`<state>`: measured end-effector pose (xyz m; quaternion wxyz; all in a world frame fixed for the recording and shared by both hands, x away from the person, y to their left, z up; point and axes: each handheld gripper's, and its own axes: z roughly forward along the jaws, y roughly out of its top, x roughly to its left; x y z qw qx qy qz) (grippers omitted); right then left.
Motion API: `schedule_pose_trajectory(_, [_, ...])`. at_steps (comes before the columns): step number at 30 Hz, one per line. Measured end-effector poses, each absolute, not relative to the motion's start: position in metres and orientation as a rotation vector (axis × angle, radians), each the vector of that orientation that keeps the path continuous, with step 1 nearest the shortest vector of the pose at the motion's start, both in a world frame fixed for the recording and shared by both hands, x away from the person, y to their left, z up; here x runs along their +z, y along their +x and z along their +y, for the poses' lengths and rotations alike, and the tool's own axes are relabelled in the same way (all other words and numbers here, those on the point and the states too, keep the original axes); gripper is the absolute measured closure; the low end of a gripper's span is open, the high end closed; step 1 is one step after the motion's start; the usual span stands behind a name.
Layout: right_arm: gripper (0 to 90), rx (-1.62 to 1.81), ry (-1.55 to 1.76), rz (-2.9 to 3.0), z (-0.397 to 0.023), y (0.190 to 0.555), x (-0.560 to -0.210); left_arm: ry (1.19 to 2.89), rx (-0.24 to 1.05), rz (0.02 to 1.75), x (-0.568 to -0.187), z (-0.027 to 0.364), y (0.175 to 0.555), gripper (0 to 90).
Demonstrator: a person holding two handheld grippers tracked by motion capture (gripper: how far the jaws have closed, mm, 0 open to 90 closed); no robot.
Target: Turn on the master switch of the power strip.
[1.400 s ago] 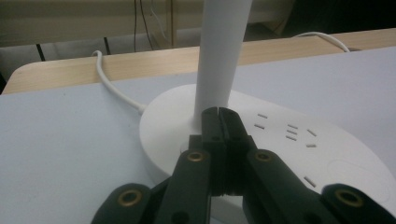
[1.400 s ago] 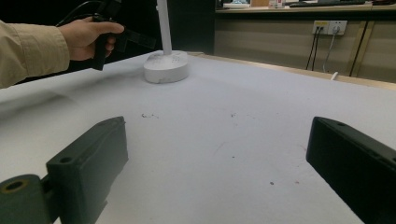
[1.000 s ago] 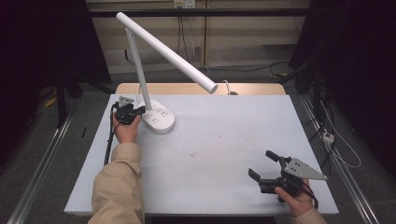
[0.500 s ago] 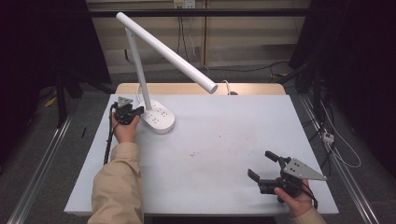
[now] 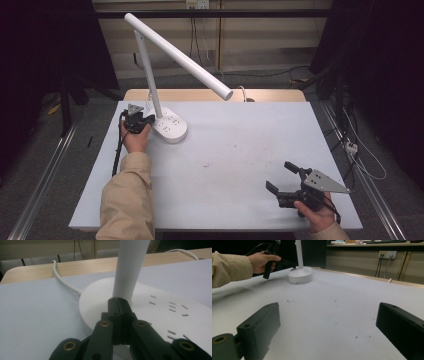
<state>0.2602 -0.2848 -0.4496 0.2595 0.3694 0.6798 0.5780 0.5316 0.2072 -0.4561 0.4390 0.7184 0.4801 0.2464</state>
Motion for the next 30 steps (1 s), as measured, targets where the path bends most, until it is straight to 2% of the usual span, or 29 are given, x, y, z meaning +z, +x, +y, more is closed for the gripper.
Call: schedule_pose_trajectory(30, [4.8, 1.569, 0.998, 1.838, -0.2863, 0.2586, -0.4489, 1.786, 0.609, 1.213, -0.4581, 0.2071, 0.5354, 90.0])
